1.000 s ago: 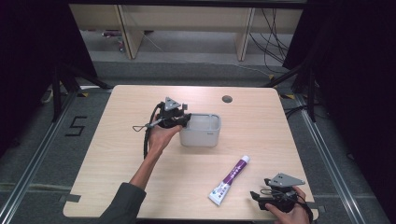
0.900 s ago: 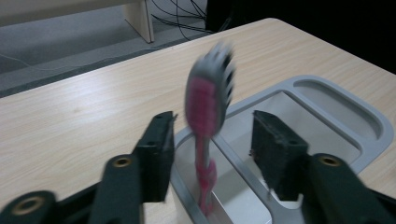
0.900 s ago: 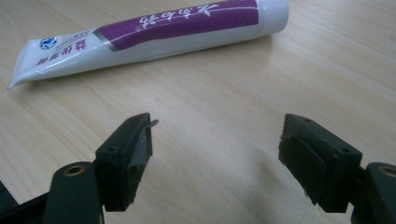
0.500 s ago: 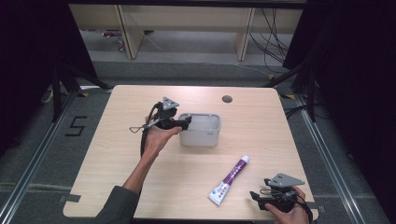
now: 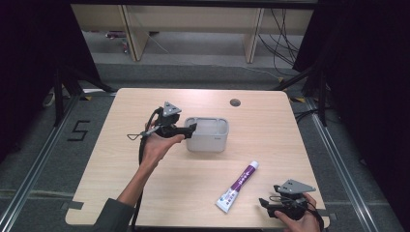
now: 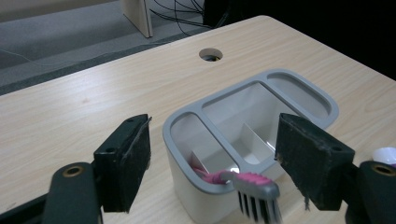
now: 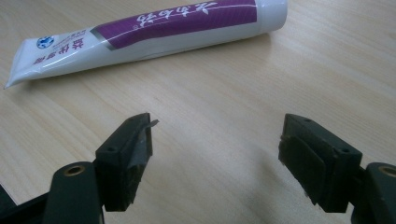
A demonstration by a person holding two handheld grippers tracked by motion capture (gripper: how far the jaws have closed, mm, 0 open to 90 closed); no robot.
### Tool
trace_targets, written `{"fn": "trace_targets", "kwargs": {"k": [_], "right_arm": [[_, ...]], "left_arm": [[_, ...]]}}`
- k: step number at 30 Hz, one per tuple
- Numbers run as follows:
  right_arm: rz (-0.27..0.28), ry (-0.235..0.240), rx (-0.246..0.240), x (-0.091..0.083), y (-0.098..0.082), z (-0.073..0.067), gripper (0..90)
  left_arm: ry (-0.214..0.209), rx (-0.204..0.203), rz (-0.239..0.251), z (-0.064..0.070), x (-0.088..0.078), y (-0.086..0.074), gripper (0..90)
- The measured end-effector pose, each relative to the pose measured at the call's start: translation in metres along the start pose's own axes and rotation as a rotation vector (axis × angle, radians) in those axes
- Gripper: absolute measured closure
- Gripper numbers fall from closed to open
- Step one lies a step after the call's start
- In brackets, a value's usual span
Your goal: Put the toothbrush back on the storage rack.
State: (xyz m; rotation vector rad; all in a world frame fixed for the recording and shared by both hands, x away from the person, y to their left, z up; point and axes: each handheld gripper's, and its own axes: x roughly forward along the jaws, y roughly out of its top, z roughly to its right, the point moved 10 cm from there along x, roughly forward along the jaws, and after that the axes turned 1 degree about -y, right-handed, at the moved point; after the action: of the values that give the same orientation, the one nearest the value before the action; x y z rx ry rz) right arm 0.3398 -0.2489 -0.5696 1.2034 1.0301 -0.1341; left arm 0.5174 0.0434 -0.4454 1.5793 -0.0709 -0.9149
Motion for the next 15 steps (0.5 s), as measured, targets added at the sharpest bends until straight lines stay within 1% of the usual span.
{"fn": "trace_targets", "kwargs": {"k": [1, 2, 3, 5, 6, 7, 8, 9, 11, 13, 14, 15], "right_arm": [[0.006, -0.001, -0.022, 0.000, 0.001, 0.002, 26.2], [0.005, -0.002, -0.022, 0.000, 0.001, 0.002, 26.3], [0.003, 0.002, 0.005, 0.000, 0.000, 0.000, 26.3], [0.002, -0.003, 0.004, -0.001, 0.000, 0.001, 26.3], [-0.003, -0.001, 0.002, -0.001, 0.000, 0.000, 26.3], [0.000, -0.001, 0.004, -0.001, 0.000, 0.000, 26.3], [-0.002, 0.000, 0.003, -0.001, 0.000, 0.000, 26.3], [0.004, -0.001, 0.005, -0.001, 0.000, 0.000, 26.2], [0.002, -0.002, 0.005, -0.001, 0.000, 0.001, 26.3], [0.000, -0.005, 0.004, -0.001, 0.000, 0.001, 26.2], [0.005, -0.002, 0.000, -0.001, 0.001, 0.001, 26.2], [0.003, -0.001, 0.008, -0.001, 0.000, 0.001, 26.3]], "left_arm": [[-0.014, -0.016, 0.009, 0.003, 0.000, -0.001, 26.2], [-0.019, -0.003, -0.010, 0.003, -0.002, -0.003, 25.7], [-0.020, -0.007, 0.001, 0.003, -0.003, -0.004, 25.6], [-0.021, -0.007, -0.001, 0.005, -0.006, -0.009, 25.2], [-0.018, -0.001, -0.014, 0.004, -0.007, -0.012, 25.1], [-0.019, 0.005, -0.010, 0.004, -0.008, -0.014, 24.9], [-0.020, 0.002, -0.005, 0.004, -0.010, -0.014, 24.9], [-0.019, -0.014, 0.011, 0.004, -0.011, -0.014, 24.9], [-0.031, -0.015, 0.012, 0.004, -0.015, -0.016, 24.9], [-0.047, -0.024, 0.023, 0.007, -0.019, -0.016, 24.8], [-0.052, -0.021, 0.025, 0.007, -0.020, -0.016, 24.9], [-0.055, -0.024, 0.028, 0.008, -0.022, -0.016, 24.8]]}}
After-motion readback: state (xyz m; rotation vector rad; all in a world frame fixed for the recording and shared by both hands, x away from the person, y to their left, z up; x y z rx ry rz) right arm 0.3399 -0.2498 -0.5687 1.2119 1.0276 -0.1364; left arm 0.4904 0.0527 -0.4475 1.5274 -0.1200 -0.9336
